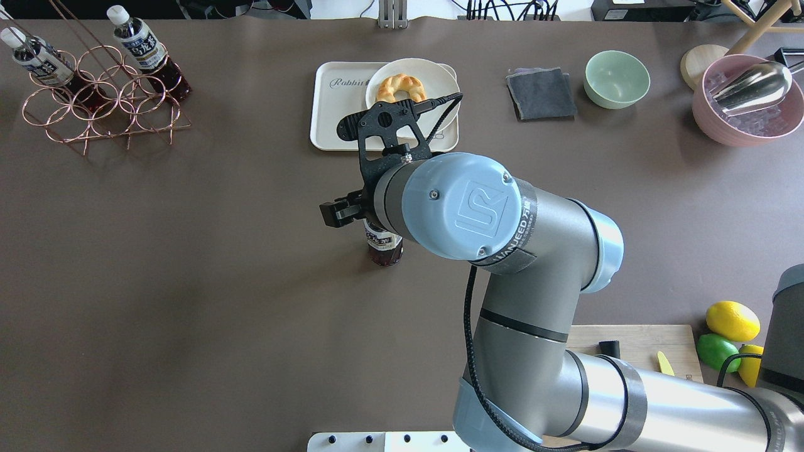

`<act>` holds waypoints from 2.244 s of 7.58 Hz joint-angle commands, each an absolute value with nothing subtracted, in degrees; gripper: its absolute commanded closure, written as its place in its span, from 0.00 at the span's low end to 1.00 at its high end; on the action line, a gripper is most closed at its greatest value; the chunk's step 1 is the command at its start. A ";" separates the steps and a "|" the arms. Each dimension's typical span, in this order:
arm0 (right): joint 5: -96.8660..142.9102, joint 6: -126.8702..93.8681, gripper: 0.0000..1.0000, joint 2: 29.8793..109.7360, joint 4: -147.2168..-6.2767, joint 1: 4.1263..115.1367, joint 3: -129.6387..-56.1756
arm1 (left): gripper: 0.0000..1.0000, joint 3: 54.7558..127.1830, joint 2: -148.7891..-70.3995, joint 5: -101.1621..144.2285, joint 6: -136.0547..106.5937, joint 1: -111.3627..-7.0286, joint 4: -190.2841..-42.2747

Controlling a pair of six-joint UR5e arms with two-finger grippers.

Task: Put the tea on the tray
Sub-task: 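Reach the right gripper across to the tea bottle and grasp it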

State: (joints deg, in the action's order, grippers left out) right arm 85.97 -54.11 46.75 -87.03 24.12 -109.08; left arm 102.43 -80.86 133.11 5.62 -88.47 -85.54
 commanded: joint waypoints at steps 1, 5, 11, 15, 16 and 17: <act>82.27 -54.49 0.01 47.20 -85.34 24.08 -106.09 | 0.03 102.39 -80.77 133.07 5.63 -88.42 -85.52; 77.98 -54.41 0.05 49.65 -85.87 22.24 -106.79 | 0.03 102.39 -80.86 133.15 5.63 -88.33 -85.52; 75.60 -54.49 0.08 50.18 -85.87 19.69 -107.93 | 0.03 102.39 -80.86 133.15 5.63 -88.33 -85.52; 75.67 -52.84 0.72 50.01 -85.96 19.69 -108.45 | 0.03 102.39 -80.77 133.07 5.63 -88.33 -85.52; 75.67 -52.74 0.97 50.10 -86.04 19.69 -108.98 | 0.03 102.39 -80.77 133.07 5.63 -88.33 -85.52; 75.76 -52.73 1.00 49.66 -86.04 19.69 -109.25 | 0.03 102.39 -80.77 133.15 5.63 -88.33 -85.52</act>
